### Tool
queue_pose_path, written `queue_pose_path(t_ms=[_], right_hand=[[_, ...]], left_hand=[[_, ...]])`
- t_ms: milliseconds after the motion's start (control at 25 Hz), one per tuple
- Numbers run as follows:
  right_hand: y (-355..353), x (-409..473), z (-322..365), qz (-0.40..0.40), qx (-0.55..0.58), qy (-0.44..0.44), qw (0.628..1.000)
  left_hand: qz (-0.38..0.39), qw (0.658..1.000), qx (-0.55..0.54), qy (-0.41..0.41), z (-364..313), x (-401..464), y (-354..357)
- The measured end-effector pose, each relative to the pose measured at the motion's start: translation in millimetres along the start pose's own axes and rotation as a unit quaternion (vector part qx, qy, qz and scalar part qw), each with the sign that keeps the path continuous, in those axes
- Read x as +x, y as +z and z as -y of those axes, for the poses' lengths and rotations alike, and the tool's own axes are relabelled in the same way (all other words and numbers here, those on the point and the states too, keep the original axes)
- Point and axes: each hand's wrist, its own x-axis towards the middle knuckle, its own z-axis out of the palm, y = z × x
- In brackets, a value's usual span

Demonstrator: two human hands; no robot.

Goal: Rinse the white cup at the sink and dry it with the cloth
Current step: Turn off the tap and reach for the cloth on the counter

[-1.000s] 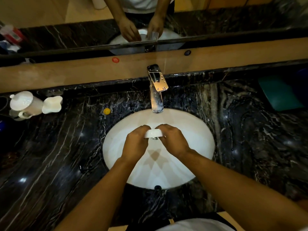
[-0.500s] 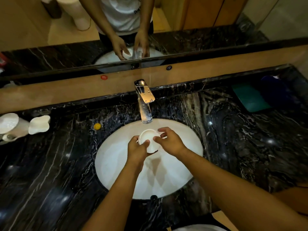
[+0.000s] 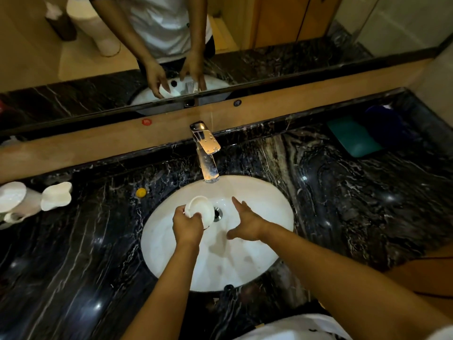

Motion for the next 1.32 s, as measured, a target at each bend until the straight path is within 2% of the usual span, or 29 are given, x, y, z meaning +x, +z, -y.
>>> queue_pose_path(t_ms=[200,360,560,800,920,1040,1200,1320], right_hand=[[-30.0,8.8,-20.5,-0.088,0.202,-0.007,0.975],[-66.9,9.1,-43.7,-0.14,0.277,-0.038,0.95],[-151.0,-2.3,-101.7,-0.214,0.326,-0.063,0.919],[-295.8,5.0,-188.6,-0.26,0.363,-0.047,0.894],[-348.6,12.6,-221.1,-0.279,0.321,-0.031,0.904],[-405.5,19.8,-250.8,-0.365,0.202,-0.022,0.909],[-475.1,33.7,-275.9,-0.489,-0.009,-0.001,0.872],[-497.2,46.4,-284.5,-0.495,-0.126,0.071,0.857]], left_hand=[[0.048,0.997,-0.056,-0.039,-3.4,-18.0,28.8],[0.122,0.984,-0.114,-0.064,-18.7,-41.6,82.2],[0.161,0.973,-0.147,-0.075,-53.7,-68.3,189.3],[0.201,0.949,-0.218,-0.108,-103.3,-94.9,356.9],[0.208,0.944,-0.229,-0.116,-121.9,-97.5,412.0],[0.221,0.943,-0.214,-0.129,-136.4,-94.4,451.1],[0.241,0.936,-0.218,-0.136,-145.0,-82.9,479.2],[0.236,0.933,-0.225,-0.154,-147.4,-80.2,487.9]])
